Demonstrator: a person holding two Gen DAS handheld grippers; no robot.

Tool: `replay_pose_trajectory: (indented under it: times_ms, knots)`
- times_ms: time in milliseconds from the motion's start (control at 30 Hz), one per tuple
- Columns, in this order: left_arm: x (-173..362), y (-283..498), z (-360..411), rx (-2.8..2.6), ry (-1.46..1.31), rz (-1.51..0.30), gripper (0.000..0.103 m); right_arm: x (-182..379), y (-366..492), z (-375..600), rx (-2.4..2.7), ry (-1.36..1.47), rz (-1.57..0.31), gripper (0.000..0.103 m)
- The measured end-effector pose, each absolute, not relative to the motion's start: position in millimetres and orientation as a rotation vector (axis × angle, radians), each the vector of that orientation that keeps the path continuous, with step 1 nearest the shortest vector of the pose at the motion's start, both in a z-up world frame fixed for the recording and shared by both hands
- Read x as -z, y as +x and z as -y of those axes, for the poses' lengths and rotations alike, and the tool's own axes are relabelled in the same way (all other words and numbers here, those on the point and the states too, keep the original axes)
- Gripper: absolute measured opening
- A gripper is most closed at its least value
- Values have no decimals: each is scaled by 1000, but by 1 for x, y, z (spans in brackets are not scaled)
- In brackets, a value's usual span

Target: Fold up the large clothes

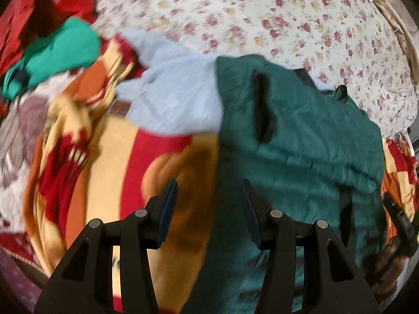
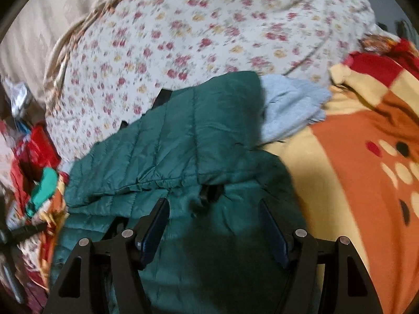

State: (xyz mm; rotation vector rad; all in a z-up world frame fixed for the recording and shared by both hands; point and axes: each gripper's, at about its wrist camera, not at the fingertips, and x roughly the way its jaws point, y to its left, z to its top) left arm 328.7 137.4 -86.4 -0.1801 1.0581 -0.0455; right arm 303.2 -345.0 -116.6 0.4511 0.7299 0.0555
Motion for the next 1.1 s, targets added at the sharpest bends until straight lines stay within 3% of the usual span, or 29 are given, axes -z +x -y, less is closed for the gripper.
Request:
replay_pose_trajectory:
  times_ms: [200, 533, 667, 1100]
  knots:
    - [112, 290, -171, 102, -343, -1127, 48, 113, 251, 374, -43, 484, -799, 68]
    - [149, 281, -167, 351, -600, -1239, 50, 161, 214, 393, -144, 658, -989, 68]
    - [147, 260, -159, 390, -551, -1199, 56, 164, 206, 392, -166, 704, -981, 68]
    - [152, 228, -169, 526, -715, -1190, 57, 184, 155, 394, -308, 938, -1009, 68]
